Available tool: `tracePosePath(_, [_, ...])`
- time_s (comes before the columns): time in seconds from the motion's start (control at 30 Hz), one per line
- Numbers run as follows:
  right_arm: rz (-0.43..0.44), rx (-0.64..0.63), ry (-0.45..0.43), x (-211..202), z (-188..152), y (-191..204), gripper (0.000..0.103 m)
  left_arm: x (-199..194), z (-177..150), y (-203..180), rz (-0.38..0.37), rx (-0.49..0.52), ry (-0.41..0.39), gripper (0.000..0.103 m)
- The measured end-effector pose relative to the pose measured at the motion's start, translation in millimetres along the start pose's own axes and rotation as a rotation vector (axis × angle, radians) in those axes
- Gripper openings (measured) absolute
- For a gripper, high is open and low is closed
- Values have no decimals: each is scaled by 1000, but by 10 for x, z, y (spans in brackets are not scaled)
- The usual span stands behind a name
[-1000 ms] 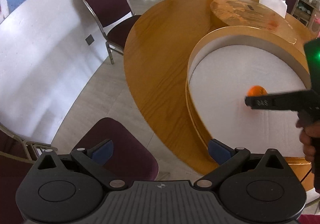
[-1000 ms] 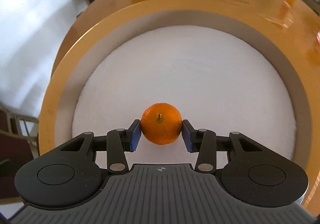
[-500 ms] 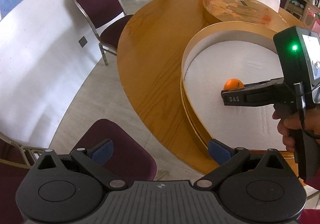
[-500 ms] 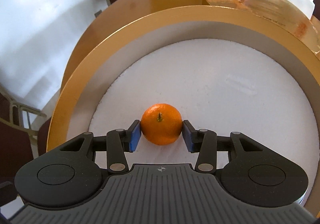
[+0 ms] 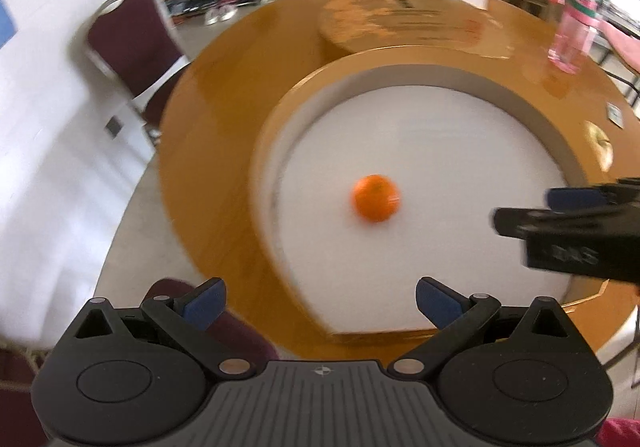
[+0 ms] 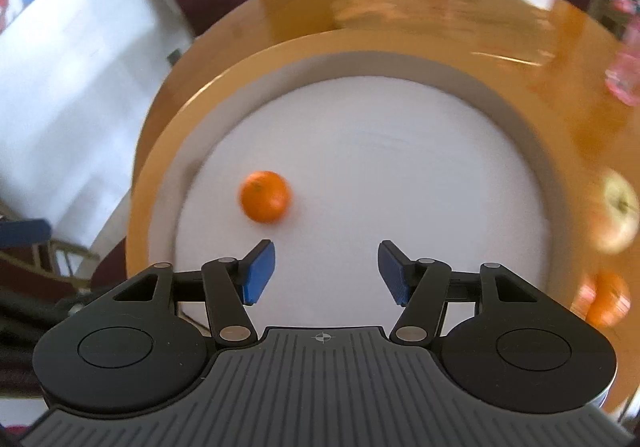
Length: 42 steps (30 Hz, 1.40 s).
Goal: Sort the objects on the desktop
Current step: 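Move the right gripper back to the remaining oranges and grasp one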
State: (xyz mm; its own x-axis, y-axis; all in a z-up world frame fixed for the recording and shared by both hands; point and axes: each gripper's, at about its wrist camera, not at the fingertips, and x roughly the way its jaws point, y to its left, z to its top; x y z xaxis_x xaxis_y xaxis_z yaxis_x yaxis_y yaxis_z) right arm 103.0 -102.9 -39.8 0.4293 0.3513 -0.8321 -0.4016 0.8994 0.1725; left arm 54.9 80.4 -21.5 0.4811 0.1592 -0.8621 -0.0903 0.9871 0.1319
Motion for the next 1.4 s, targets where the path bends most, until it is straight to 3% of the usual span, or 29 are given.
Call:
tracePosePath(0.33, [-133, 199, -97, -741, -446, -671, 65, 11, 187, -507, -77, 134, -40, 102])
tracePosePath(0.5, [-164, 256, -102, -842, -577, -902, 65, 15, 134, -696, -94, 194, -28, 102])
tracePosePath(0.73, [-180, 308, -109, -860, -666, -1160, 61, 4, 153, -676, -60, 169, -22, 102])
tracePosePath(0.83, [-211, 326, -107, -827, -670, -1324, 58, 22, 132, -669, -48, 163, -7, 102])
tracePosePath(0.9, [-230, 339, -92, -774, -685, -1455, 47, 30, 116, -664, -38, 161, 3, 102])
tracePosePath(0.97, [-250, 354, -75, -674, -708, -1584, 45, 29, 104, -657, -28, 158, 7, 102])
tracePosePath(1.17, [-288, 410, -68, -353, -654, -1954, 46, 36, 87, -613, 10, 137, 23, 102])
tracePosePath(1.4, [-217, 471, -23, -13, -527, -2191, 46, 43, 63, -514, 43, 97, 41, 102])
